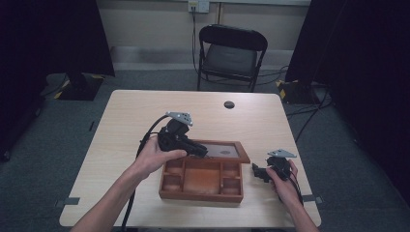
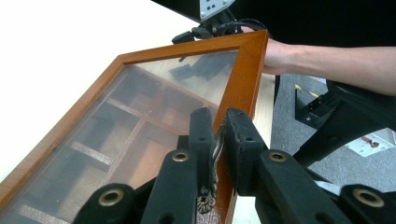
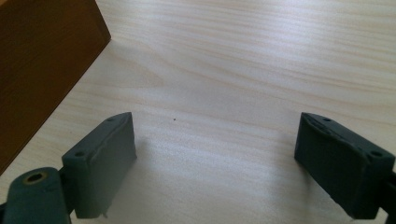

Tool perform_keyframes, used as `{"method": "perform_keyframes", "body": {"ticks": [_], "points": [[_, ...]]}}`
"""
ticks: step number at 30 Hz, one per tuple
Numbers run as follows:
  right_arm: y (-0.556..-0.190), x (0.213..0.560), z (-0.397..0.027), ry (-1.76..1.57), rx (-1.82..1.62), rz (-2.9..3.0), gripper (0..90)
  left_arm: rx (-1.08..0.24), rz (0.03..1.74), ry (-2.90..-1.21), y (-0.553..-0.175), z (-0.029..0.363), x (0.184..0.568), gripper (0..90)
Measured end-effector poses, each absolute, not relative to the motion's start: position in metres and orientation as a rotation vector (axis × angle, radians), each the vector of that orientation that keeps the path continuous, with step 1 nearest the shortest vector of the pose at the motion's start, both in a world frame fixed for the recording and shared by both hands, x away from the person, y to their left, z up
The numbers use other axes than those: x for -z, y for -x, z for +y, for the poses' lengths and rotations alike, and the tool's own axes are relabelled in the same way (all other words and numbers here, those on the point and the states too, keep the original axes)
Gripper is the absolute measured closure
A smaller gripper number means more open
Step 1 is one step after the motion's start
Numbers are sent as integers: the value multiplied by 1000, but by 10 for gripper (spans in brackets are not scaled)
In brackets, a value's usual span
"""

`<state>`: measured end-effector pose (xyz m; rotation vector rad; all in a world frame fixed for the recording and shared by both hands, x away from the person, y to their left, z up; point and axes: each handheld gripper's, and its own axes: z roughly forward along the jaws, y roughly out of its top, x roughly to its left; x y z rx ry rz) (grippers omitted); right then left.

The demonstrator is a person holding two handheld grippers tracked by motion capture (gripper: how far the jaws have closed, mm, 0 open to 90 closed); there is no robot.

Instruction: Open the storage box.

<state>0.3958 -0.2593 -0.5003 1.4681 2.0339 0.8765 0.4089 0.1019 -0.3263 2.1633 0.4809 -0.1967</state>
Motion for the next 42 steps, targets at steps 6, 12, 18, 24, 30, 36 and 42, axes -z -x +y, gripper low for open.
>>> {"method": "perform_keyframes", "body": {"ticks": [6, 12, 18, 24, 30, 36, 42], "points": [[-396, 500, -259, -1469, -876, 2034, 115, 189, 482, -2166, -410, 102, 325, 814], [-396, 500, -259, -1468, -876, 2034, 115, 178, 485, -2159, -412, 102, 322, 814], [-396, 500, -259, -1469, -875, 2034, 115, 185, 491, -2152, -413, 102, 321, 814], [-396, 500, -259, -1469, -875, 2034, 115, 176, 486, -2154, -415, 103, 318, 814], [-396, 500, -259, -1468, -875, 2034, 115, 181, 493, -2146, -416, 103, 319, 814], [-396, 500, -259, -1470, -875, 2033, 115, 182, 498, -2143, -417, 103, 317, 814], [-396, 500, -259, -1470, -875, 2033, 115, 176, 496, -2140, -420, 103, 315, 814]]}}
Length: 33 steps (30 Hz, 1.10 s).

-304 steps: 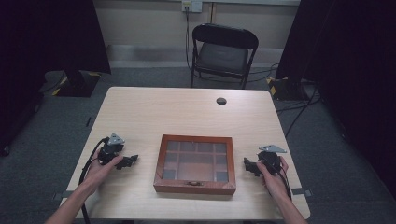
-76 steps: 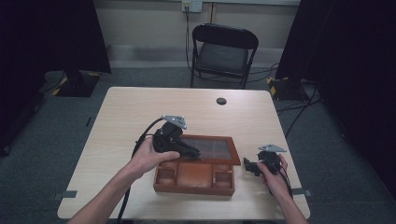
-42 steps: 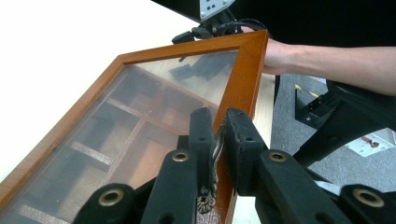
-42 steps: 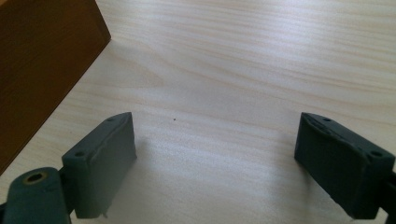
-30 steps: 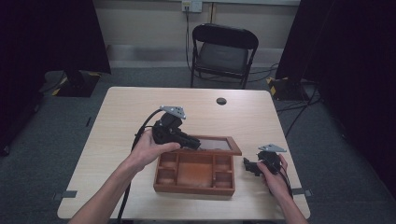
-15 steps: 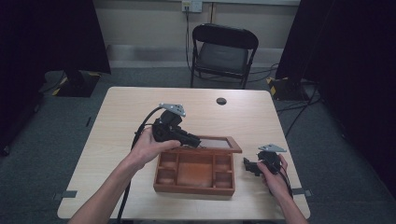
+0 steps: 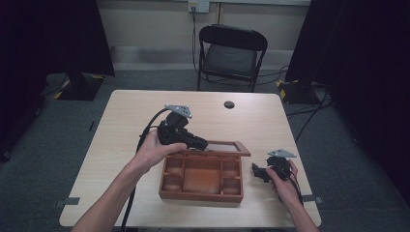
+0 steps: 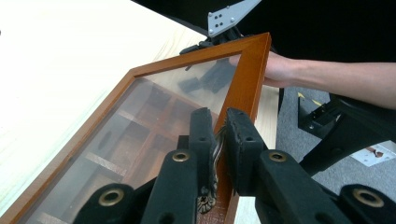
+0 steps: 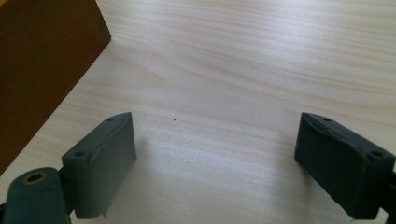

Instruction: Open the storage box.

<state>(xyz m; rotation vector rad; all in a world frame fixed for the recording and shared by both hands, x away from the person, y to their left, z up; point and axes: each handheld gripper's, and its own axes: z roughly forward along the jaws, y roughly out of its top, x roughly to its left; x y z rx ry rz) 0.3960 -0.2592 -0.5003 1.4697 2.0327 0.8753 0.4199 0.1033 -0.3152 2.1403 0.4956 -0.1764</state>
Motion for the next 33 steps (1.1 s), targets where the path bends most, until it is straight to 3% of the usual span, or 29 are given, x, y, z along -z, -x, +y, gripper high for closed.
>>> {"method": "perform_keyframes", "body": {"ticks": [33], "points": [[-396, 500, -259, -1468, -876, 2035, 114, 159, 516, -2108, -428, 103, 309, 817]]}}
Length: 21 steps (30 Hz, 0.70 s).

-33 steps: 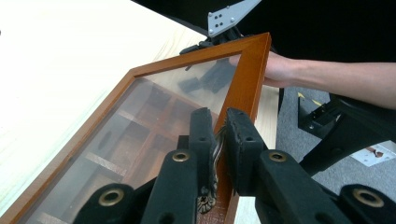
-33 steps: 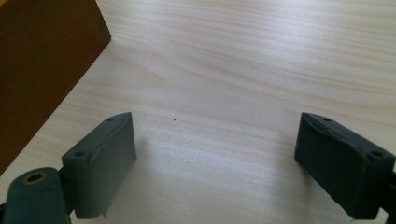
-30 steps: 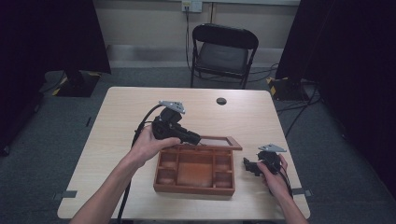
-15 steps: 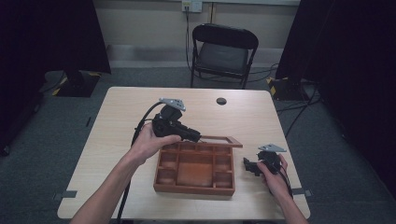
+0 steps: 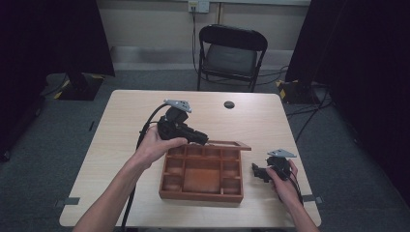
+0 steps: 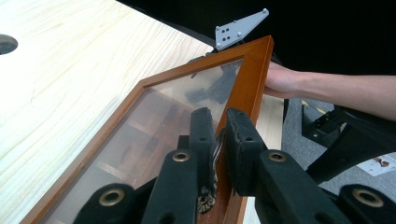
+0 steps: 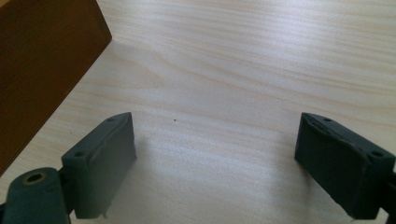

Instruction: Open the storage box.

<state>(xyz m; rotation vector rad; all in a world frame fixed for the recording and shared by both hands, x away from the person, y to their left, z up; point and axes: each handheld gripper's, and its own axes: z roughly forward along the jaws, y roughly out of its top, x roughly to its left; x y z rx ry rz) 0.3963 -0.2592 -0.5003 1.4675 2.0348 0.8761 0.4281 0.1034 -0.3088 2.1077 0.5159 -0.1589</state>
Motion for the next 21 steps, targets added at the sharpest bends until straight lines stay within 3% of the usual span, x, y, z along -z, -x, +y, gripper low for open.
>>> {"method": "perform_keyframes", "body": {"ticks": [21], "points": [[-396, 500, -259, -1466, -877, 2036, 114, 144, 517, -2093, -431, 103, 307, 821]]}}
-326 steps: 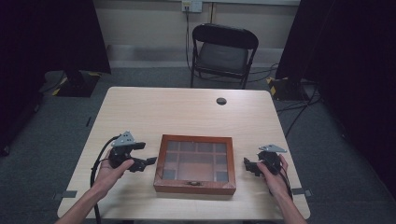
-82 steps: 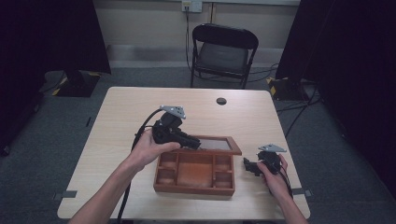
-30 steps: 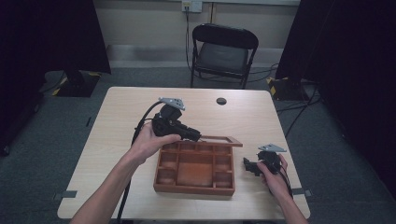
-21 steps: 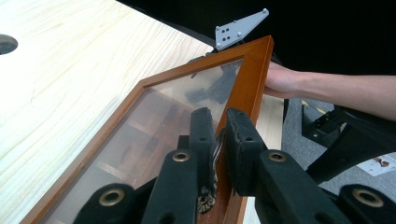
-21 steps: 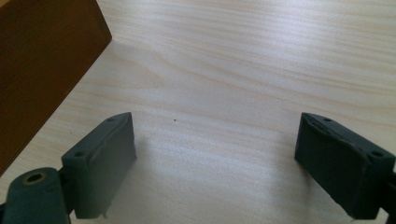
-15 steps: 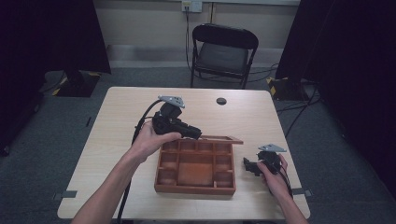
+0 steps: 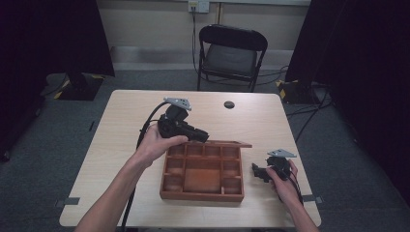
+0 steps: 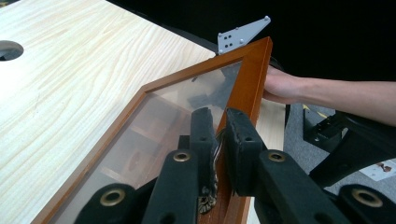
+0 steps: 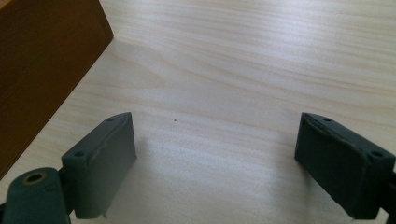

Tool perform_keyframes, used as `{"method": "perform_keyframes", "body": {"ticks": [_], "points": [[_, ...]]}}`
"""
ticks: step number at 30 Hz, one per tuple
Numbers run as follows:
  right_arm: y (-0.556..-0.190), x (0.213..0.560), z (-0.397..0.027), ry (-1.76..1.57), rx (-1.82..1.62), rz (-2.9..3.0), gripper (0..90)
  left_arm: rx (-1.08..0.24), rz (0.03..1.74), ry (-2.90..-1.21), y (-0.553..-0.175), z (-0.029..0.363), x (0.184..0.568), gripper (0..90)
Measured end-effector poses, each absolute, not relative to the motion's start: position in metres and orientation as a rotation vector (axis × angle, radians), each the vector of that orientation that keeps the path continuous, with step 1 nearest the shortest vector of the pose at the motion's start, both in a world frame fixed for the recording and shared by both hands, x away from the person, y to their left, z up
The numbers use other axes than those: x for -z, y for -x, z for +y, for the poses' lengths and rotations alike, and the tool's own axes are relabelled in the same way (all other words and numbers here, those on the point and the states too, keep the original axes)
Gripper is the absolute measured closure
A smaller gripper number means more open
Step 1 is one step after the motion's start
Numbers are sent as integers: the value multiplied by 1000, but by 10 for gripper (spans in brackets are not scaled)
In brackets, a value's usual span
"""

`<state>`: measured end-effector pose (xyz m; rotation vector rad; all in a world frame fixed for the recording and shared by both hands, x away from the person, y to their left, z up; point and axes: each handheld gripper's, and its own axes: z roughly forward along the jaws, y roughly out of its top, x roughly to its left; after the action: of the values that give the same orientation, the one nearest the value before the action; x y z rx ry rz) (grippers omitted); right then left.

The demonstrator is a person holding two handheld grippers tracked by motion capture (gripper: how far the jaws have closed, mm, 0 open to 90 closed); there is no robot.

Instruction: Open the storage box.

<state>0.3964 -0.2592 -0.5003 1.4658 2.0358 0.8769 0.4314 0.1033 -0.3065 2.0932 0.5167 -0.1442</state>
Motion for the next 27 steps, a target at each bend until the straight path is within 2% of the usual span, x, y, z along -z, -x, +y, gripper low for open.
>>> {"method": "perform_keyframes", "body": {"ticks": [27], "points": [[-397, 500, -259, -1461, -878, 2039, 114, 131, 524, -2080, -436, 103, 303, 825]]}}
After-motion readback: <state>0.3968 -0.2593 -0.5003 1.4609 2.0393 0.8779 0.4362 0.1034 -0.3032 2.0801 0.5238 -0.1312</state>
